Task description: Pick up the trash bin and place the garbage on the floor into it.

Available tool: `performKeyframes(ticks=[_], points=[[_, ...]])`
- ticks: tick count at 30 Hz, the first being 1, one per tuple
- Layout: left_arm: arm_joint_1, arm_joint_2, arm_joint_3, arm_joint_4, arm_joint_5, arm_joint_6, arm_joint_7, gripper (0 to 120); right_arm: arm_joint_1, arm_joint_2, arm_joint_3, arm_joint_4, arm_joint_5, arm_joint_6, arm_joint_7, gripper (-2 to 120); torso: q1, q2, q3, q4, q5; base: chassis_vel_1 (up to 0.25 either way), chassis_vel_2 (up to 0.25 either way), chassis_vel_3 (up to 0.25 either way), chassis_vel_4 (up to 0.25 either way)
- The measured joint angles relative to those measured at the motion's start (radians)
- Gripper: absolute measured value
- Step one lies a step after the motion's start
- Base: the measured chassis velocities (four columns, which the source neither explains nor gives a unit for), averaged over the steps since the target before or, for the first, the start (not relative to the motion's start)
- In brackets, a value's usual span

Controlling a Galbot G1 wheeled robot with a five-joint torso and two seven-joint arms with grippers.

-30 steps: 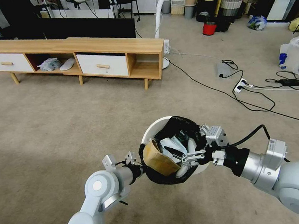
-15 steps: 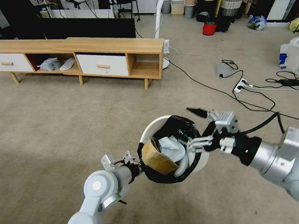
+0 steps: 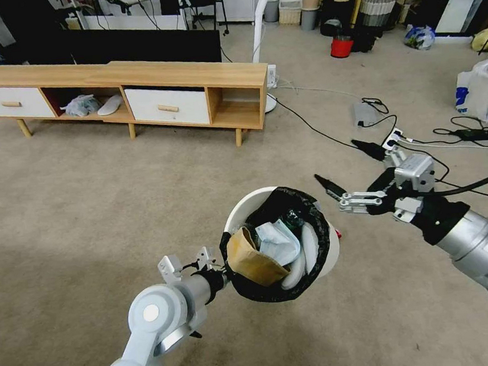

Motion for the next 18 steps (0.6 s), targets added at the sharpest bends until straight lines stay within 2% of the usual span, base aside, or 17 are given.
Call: performKeyframes(ticks=[5, 6, 8, 10, 12, 18], points=[[0.018, 0.008, -0.001, -0.061, -0.002, 0.001, -0.021, 0, -0.057, 0.096, 0.052, -0.016, -0.052, 0.017, -0.017, 97, 0.000, 0.000, 0.000, 0.0000, 0.0000, 0.000, 0.000, 0.000, 0.000], [0.018, 0.008, -0.001, -0.061, -0.002, 0.001, -0.021, 0, -0.057, 0.096, 0.052, -0.016, -0.052, 0.017, -0.017, 97, 0.000, 0.000, 0.000, 0.0000, 0.0000, 0.000, 0.000, 0.000, 0.000], [0.035, 0.018, -0.003, -0.084, -0.005, 0.000, -0.026, 0, -0.083, 0.166, 0.079, -0.024, -0.086, 0.031, -0.034, 97, 0.000, 0.000, 0.000, 0.0001, -0.0001, 0.000, 0.000, 0.000, 0.000], [0.042, 0.020, -0.003, -0.090, -0.005, 0.000, -0.027, 0, -0.092, 0.186, 0.086, -0.027, -0.096, 0.037, -0.038, 97, 0.000, 0.000, 0.000, 0.0000, 0.0000, 0.000, 0.000, 0.000, 0.000], [0.062, 0.025, -0.003, -0.110, -0.004, 0.000, -0.028, 0, -0.118, 0.259, 0.106, -0.043, -0.142, 0.065, -0.051, 97, 0.000, 0.000, 0.000, -0.0001, -0.0001, 0.000, 0.000, 0.000, 0.000], [0.077, 0.025, -0.002, -0.124, 0.008, 0.003, -0.026, 0, -0.127, 0.322, 0.118, -0.067, -0.199, 0.094, -0.056, 97, 0.000, 0.000, 0.000, 0.0001, -0.0002, 0.000, 0.000, 0.000, 0.000]])
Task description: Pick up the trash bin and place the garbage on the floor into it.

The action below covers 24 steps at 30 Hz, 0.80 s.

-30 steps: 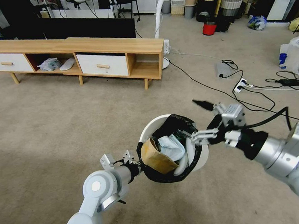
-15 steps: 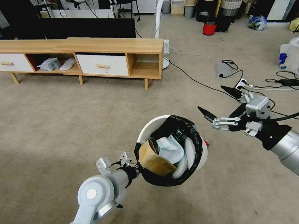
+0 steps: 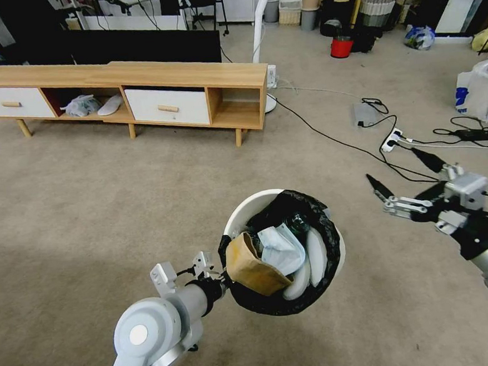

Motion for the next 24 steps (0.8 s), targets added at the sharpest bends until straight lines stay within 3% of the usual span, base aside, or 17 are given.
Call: performKeyframes(ticks=[5, 24], points=[[0.025, -0.017, 0.001, -0.013, 0.025, 0.009, 0.005, 0, -0.001, 0.084, 0.003, -0.029, -0.073, 0.025, -0.008, 97, 0.000, 0.000, 0.000, 0.0000, 0.0002, 0.000, 0.000, 0.000, 0.000], [0.019, -0.057, -0.035, 0.016, 0.113, 0.018, 0.033, 0, -0.011, 0.219, 0.011, -0.036, -0.154, 0.055, -0.029, 100, 0.000, 0.000, 0.000, -0.0001, 0.0001, 0.000, 0.000, 0.000, 0.000]])
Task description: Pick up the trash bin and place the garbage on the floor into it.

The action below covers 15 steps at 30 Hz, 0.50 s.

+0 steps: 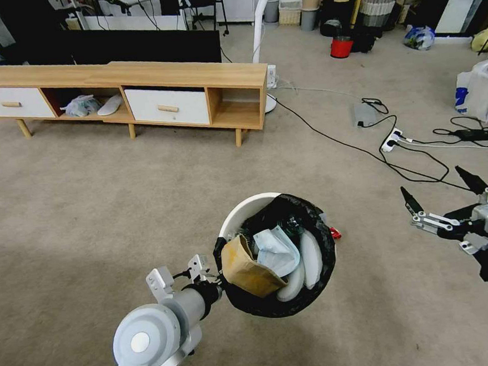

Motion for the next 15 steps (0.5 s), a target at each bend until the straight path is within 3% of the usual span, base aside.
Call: performKeyframes(ticks=[15], points=[[-0.016, -0.024, -0.034, 0.015, 0.028, -0.001, 0.016, 0, -0.008, 0.082, -0.014, 0.003, -0.038, 0.009, -0.021, 100, 0.000, 0.000, 0.000, 0.0000, 0.0000, 0.000, 0.000, 0.000, 0.000]])
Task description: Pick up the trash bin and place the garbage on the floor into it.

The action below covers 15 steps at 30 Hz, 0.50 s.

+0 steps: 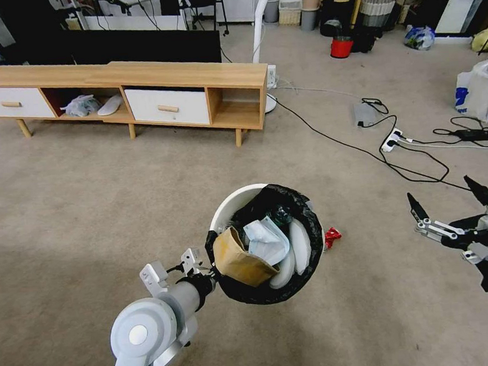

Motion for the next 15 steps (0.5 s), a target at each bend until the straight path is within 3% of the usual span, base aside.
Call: performKeyframes(ticks=[15], points=[[-0.007, 0.001, 0.000, 0.009, 0.013, 0.000, 0.005, 0, 0.002, 0.001, 0.008, 0.008, 0.020, -0.040, -0.008, 100, 0.000, 0.000, 0.000, 0.0000, 0.0001, 0.000, 0.000, 0.000, 0.000]])
